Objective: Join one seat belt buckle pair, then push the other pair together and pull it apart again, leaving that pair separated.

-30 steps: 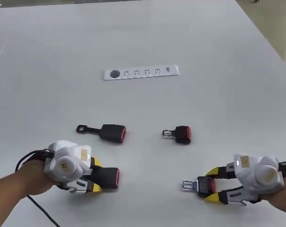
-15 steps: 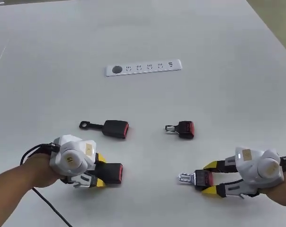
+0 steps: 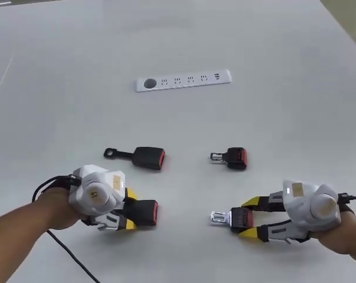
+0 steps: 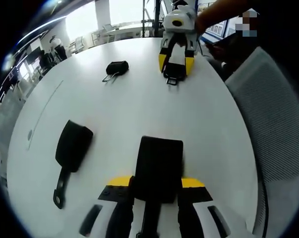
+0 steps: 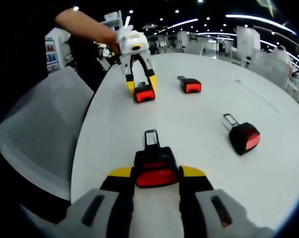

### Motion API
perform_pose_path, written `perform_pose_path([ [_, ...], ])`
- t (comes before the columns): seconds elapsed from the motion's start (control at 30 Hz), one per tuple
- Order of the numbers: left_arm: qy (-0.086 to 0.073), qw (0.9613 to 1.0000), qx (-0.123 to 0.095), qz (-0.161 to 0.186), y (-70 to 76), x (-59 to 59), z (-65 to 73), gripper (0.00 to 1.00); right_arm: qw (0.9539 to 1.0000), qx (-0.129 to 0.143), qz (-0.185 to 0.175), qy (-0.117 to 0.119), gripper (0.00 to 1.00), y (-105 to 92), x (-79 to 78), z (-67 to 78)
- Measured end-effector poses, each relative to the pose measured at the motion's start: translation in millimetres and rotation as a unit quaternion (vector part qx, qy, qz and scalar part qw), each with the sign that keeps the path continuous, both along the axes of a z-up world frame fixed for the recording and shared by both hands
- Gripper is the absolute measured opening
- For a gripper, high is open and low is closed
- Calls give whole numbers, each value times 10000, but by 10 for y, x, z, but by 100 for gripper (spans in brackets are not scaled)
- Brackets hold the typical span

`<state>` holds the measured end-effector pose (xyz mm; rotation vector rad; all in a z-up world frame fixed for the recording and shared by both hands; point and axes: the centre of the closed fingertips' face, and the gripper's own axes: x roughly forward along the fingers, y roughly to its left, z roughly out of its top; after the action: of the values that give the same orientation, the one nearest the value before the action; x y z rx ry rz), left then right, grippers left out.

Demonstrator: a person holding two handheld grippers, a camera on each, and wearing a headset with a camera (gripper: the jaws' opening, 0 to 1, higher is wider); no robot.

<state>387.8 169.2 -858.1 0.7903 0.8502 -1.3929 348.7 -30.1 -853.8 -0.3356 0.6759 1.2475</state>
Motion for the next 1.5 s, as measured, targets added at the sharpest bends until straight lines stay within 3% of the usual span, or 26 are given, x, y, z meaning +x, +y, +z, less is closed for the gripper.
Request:
perform_pose_path([
  [0.4,7,10000,25,-17,2,1,-7,35,9997,236,68,-56,34,342,55,-7],
  [1.03,-2,9998,179,-125,-1,-6,-7,35,9988,309,315,-214,34,836,146,22],
  [1.5,-2,9996,201,-197,9,-14,3,35,9984,361,399,-178,34,1111,193,30],
])
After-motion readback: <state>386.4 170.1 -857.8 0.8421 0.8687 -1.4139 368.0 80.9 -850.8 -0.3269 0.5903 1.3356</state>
